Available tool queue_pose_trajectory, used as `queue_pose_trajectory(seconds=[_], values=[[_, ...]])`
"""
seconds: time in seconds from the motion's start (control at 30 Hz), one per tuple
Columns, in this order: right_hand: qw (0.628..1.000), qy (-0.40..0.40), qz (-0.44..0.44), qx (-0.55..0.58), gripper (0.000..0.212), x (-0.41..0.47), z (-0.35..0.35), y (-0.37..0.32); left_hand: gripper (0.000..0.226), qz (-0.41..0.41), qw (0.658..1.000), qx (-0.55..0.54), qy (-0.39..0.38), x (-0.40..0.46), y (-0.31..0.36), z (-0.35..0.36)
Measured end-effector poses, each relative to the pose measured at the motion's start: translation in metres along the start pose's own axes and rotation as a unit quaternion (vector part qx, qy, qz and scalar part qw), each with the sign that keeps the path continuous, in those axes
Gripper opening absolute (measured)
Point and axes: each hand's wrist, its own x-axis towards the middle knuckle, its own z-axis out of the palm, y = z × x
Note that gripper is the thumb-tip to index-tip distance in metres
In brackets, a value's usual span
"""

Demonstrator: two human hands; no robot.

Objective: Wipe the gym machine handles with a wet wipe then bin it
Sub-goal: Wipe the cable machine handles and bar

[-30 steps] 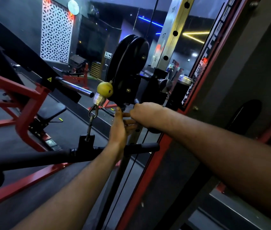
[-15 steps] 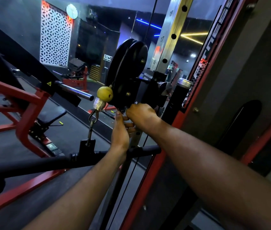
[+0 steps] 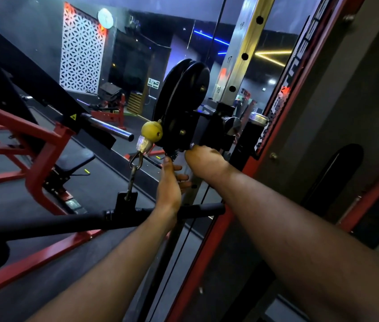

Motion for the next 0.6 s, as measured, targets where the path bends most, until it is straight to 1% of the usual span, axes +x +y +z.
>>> queue_pose_trajectory(seconds=[0.1, 0.17, 0.2, 0.27, 0.3, 0.33, 0.4, 0.43, 0.53, 0.6], values=[[0.998, -0.036, -0.039, -0.036, 0.032, 0.001, -0.009, 0.0, 0.063, 0.001, 1.0, -0.004, -0.004, -0.002, -0.001, -0.002], [0.993, -0.085, -0.073, -0.036, 0.034, 0.002, -0.025, 0.005, 0.065, 0.002, 1.0, -0.021, -0.001, -0.004, 0.003, -0.002], [0.992, -0.101, -0.078, -0.01, 0.032, 0.0, -0.034, 0.006, 0.065, 0.001, 0.999, -0.035, 0.002, -0.003, 0.006, -0.003], [0.984, -0.156, -0.084, 0.025, 0.018, -0.002, -0.048, 0.01, 0.065, -0.003, 0.999, -0.043, 0.005, -0.002, 0.012, -0.004], [0.975, -0.201, -0.096, 0.017, 0.012, -0.003, -0.053, 0.012, 0.065, -0.006, 0.999, -0.038, 0.003, -0.004, 0.013, -0.005], [0.964, -0.245, -0.102, 0.007, 0.013, -0.006, -0.058, 0.014, 0.065, -0.006, 1.0, -0.029, -0.002, -0.006, 0.015, -0.006], [0.944, -0.303, -0.13, -0.016, 0.004, -0.009, -0.064, 0.019, 0.065, -0.006, 0.999, -0.029, -0.014, -0.013, 0.015, -0.006], [0.939, -0.313, -0.144, -0.019, 0.006, -0.01, -0.066, 0.021, 0.066, -0.001, 0.999, -0.026, -0.021, -0.015, 0.016, -0.007], [0.945, -0.288, -0.153, 0.005, 0.004, -0.023, -0.074, 0.027, 0.068, 0.005, 0.999, -0.027, -0.027, -0.013, 0.023, -0.005], [0.937, -0.288, -0.189, -0.055, 0.007, -0.029, -0.081, 0.035, 0.067, 0.011, 0.999, -0.014, -0.037, -0.012, 0.022, -0.002]])
